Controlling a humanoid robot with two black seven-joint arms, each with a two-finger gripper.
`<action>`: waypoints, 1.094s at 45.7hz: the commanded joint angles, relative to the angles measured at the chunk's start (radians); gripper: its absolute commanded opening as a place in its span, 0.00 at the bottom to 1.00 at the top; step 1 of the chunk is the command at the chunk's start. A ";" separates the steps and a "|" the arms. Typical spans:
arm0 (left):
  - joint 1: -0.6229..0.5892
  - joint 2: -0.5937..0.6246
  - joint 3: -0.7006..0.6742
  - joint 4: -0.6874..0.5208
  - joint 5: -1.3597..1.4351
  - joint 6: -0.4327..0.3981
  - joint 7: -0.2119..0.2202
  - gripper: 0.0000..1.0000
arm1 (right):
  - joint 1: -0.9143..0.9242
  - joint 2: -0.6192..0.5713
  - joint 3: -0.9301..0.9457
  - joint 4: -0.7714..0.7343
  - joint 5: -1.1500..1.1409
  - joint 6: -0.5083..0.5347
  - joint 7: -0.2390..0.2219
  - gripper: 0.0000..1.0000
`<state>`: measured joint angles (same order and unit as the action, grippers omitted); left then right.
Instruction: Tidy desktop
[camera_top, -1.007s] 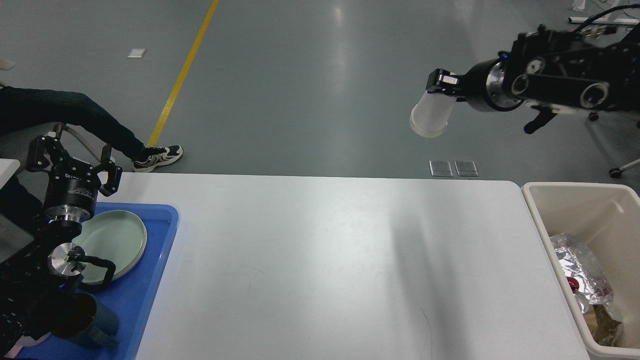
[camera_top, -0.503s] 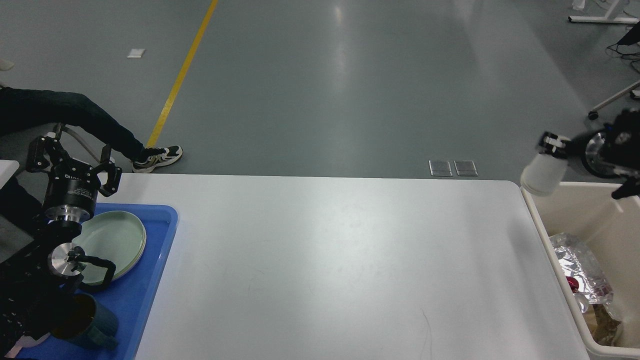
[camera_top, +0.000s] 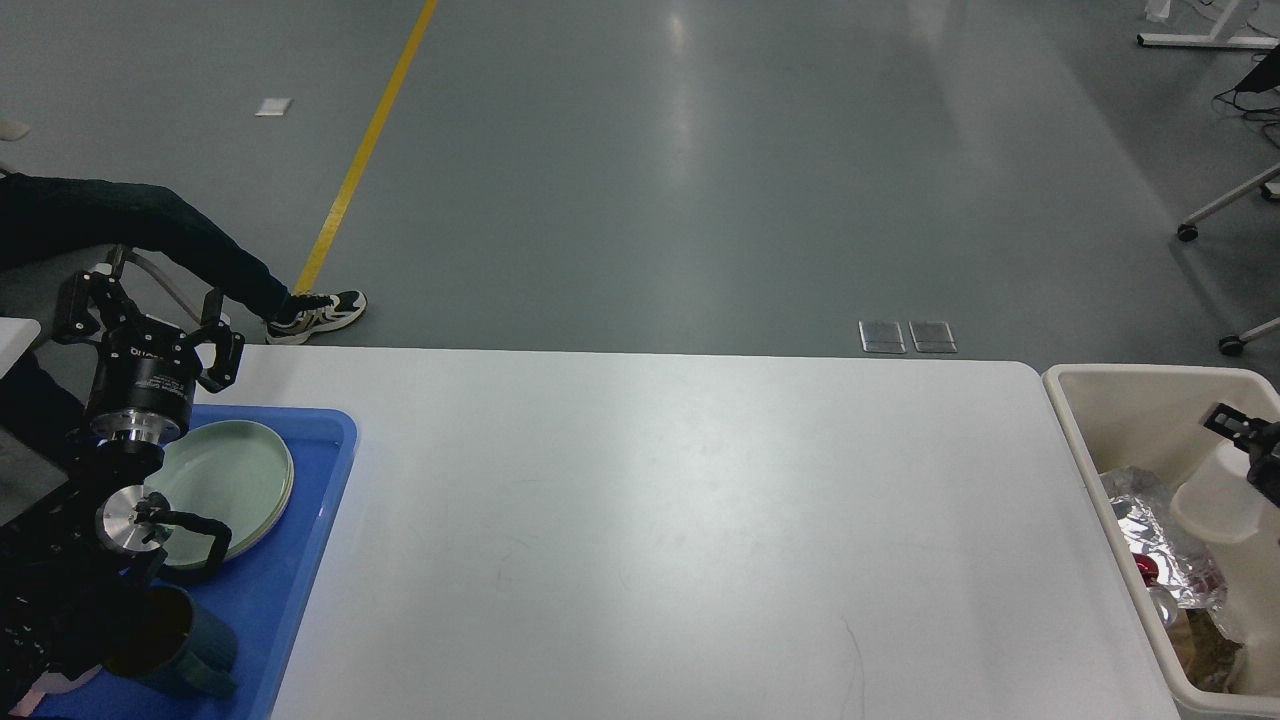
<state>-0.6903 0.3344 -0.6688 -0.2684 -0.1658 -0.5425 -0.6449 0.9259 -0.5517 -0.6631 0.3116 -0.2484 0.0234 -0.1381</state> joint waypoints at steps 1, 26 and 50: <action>0.000 0.000 0.000 0.000 0.000 0.001 -0.001 0.96 | -0.009 0.001 0.114 -0.023 0.000 -0.002 0.000 1.00; 0.000 0.000 0.000 0.000 0.000 -0.001 0.001 0.96 | -0.071 0.082 0.977 -0.057 0.000 0.007 0.251 1.00; 0.000 0.000 0.000 0.000 0.000 0.001 -0.001 0.96 | -0.200 0.234 1.629 0.302 -0.020 0.018 0.336 1.00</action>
<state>-0.6903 0.3344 -0.6688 -0.2684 -0.1658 -0.5418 -0.6455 0.7279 -0.3773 0.9179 0.5991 -0.2648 0.0443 0.1953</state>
